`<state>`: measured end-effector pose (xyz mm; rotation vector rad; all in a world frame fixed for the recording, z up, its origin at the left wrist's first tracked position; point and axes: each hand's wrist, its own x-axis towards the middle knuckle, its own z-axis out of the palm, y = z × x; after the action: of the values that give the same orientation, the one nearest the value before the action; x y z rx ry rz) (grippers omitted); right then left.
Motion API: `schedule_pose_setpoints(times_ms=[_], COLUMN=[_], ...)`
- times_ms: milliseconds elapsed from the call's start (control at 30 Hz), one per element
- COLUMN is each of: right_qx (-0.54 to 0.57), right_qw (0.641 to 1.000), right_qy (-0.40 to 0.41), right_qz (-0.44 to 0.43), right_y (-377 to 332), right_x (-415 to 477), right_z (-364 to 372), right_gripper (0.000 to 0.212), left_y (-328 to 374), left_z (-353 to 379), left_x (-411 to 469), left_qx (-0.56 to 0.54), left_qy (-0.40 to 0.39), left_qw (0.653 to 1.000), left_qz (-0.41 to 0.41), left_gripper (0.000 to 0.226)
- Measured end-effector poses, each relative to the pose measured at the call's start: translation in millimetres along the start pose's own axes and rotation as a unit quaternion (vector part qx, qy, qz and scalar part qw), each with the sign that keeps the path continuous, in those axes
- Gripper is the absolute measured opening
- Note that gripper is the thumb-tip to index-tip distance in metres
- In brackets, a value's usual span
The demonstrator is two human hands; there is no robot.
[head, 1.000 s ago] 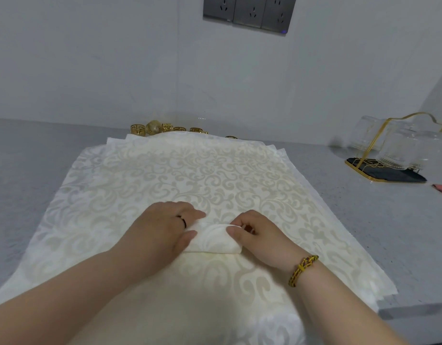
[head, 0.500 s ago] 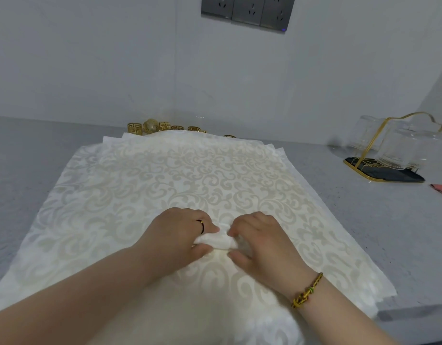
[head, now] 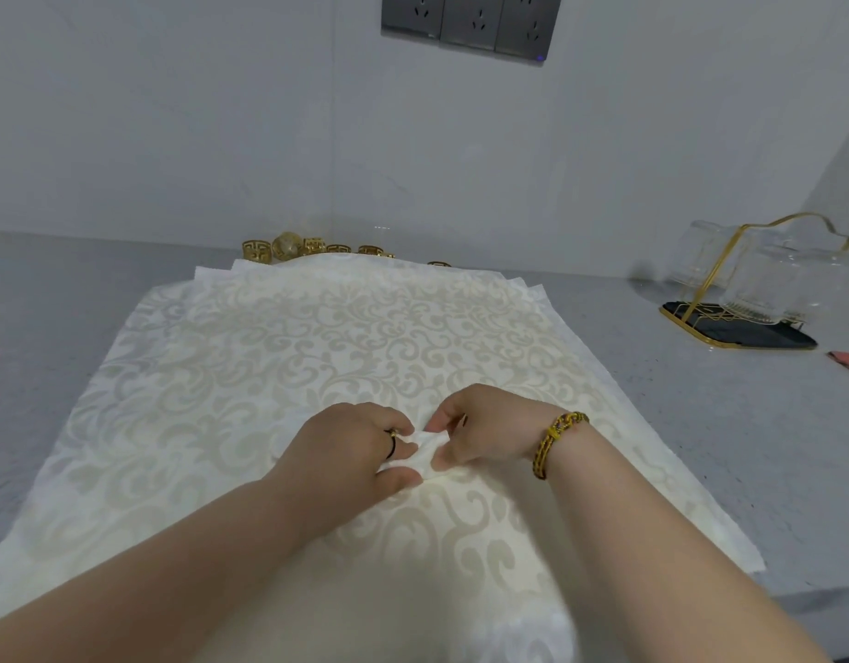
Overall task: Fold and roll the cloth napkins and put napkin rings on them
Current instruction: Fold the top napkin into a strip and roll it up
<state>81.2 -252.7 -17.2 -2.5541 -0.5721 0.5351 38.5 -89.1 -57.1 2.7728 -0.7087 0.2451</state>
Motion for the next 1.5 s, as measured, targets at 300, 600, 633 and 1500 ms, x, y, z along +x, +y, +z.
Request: schedule_pose_setpoints(times_ms=[300,600,633,1500], right_qx=[0.030,0.245,0.309,-0.025], right_qw=[0.996,0.959,0.938,0.969], right_qy=[0.076,0.128,0.145,0.222], right_qz=[-0.018,-0.056,-0.052,-0.104], right_y=[6.8,23.6,27.9,-27.5], right_x=[-4.0,-17.8,-18.1,156.1], right_z=[11.4,26.9,26.6,-32.7], right_gripper=[0.023,0.019,0.017,0.022], left_y=[10.3,10.6,10.4,-186.6], left_z=[-11.2,-10.8,-9.0,-32.8], left_x=[26.0,29.4,26.7,19.3], left_qx=[-0.160,-0.174,-0.183,-0.227], left_qy=[-0.078,-0.069,-0.055,0.301], left_qw=[0.976,0.970,0.970,0.850], left_qz=[-0.122,-0.153,-0.153,-0.369], left_gripper=[0.034,0.030,0.028,0.020])
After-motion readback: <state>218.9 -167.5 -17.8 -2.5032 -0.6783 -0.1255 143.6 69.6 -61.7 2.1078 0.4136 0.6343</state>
